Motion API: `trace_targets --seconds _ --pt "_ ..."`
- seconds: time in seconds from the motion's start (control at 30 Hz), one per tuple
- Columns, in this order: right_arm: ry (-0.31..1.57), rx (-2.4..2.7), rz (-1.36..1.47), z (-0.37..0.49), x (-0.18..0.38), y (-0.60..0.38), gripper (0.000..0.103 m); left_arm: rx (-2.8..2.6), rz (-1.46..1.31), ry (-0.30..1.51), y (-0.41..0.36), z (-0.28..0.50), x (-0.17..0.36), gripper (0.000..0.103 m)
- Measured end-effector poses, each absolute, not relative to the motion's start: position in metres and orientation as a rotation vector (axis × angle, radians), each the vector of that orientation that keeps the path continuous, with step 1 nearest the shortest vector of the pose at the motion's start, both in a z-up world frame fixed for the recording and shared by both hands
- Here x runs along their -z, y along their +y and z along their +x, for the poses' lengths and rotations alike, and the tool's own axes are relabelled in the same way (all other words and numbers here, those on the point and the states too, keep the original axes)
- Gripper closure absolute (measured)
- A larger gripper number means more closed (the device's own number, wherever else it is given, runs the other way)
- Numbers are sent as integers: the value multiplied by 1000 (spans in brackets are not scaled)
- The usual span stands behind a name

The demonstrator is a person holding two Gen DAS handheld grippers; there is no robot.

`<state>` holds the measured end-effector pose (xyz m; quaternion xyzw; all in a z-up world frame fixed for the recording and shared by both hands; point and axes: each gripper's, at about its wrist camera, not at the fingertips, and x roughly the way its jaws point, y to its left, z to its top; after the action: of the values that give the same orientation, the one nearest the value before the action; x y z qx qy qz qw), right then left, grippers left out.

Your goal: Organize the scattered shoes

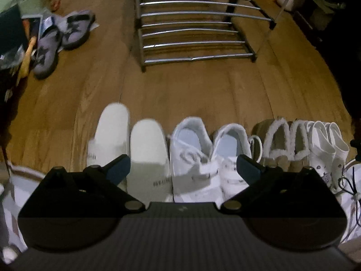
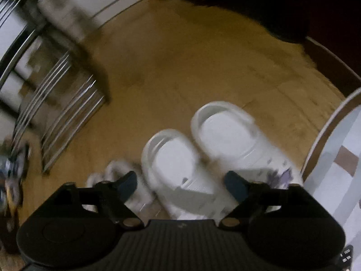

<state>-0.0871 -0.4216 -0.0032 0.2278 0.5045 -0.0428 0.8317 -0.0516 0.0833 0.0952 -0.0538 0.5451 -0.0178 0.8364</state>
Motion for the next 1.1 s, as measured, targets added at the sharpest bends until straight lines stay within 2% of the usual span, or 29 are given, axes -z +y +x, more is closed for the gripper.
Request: trace_targets --seconds 0.13,0.23,0.43,0.67,0.83,1.1 --pt "1161 -31 314 -88 -20 -365 8 159 -81 1195 67 -56 -88 1" --pt "1163 -91 241 -90 -38 -342 3 183 -75 1222 68 -59 -84 1" --pt "1161 -151 82 -95 -75 -303 1 148 97 1218 59 -71 -91 1" --pt "1181 -144 46 -102 -84 -294 1 149 84 1225 65 -78 -96 1" --pt "1268 -98 64 -103 -79 -296 1 158 47 1257 69 -75 -93 1" --pt "1244 -96 36 -108 -78 -288 1 200 15 1332 63 -73 -80 1"
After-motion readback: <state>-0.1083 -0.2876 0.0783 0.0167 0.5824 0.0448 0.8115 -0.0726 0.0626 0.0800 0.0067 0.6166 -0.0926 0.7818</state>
